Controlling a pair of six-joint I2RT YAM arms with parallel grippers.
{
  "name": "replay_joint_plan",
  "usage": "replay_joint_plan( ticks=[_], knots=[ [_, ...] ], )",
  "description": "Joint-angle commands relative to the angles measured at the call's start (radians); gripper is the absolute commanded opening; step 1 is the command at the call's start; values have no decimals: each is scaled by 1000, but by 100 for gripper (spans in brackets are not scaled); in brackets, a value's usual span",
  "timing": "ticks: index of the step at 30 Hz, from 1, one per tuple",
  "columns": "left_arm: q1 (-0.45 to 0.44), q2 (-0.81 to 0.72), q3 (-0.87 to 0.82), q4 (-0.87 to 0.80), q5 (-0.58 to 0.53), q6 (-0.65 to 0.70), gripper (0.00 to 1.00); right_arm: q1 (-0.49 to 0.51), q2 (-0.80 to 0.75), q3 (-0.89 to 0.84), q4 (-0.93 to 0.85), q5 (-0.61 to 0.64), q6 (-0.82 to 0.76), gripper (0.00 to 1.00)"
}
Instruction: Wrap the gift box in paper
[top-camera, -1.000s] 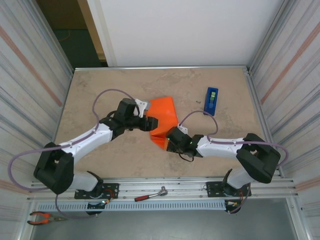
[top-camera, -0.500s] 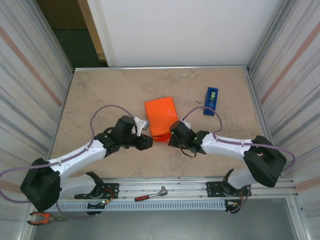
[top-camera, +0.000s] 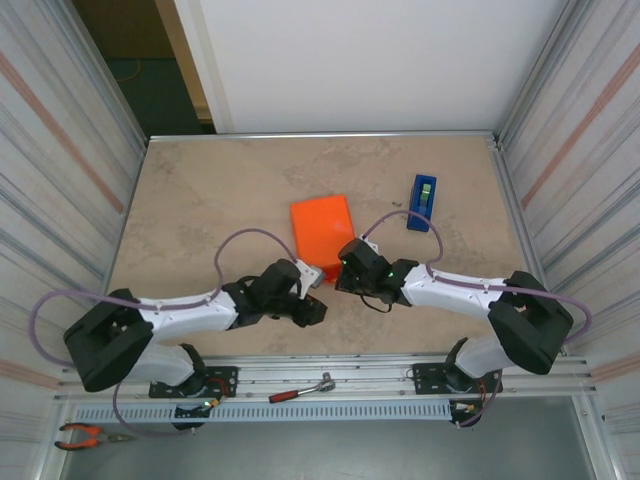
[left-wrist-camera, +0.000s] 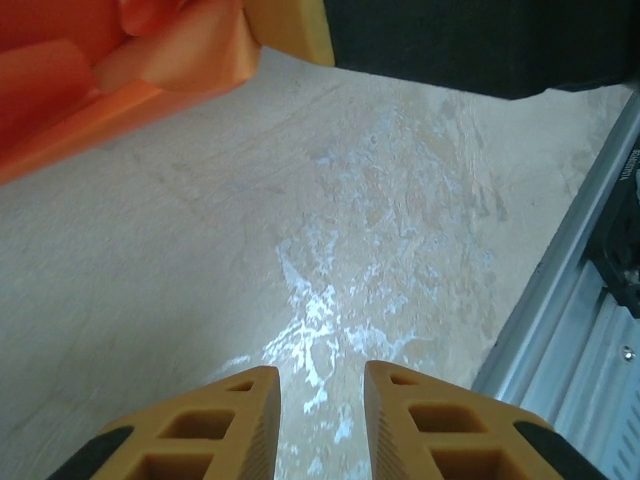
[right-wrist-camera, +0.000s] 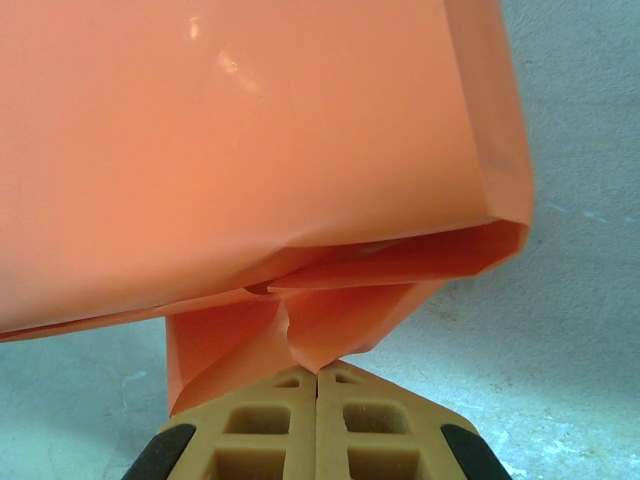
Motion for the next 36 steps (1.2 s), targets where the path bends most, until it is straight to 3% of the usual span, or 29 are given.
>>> replay_joint_plan(
  ticks=[1,7,13,16,19,24,29,36],
  knots=[
    [-34,66,5,127,-64,-16,29,-6,-14,25,-8,-4,-13,0],
    [-60,193,15,255,-222,-66,30,-7,-23,9,-2,-4,-7,0],
    [-56,255,70,267,-389,-78,32,-6,-39,-11,1,-10,2,0],
    [-35,284,94,282,-427,-108,32,-10,-61,-26,-5,-13,10,21],
    [-27,285,101,286,-477,-125,32,-23,-128,-61,-14,-5,23,34],
    [-11,259,105,274,-497,-120,34,-84,-252,-168,-20,3,64,40],
    [5,239,102,267,-492,-115,34,-111,-269,-247,39,-18,67,34],
    [14,222,109,249,-487,-112,34,-76,-136,-279,244,-45,43,2]
  ],
)
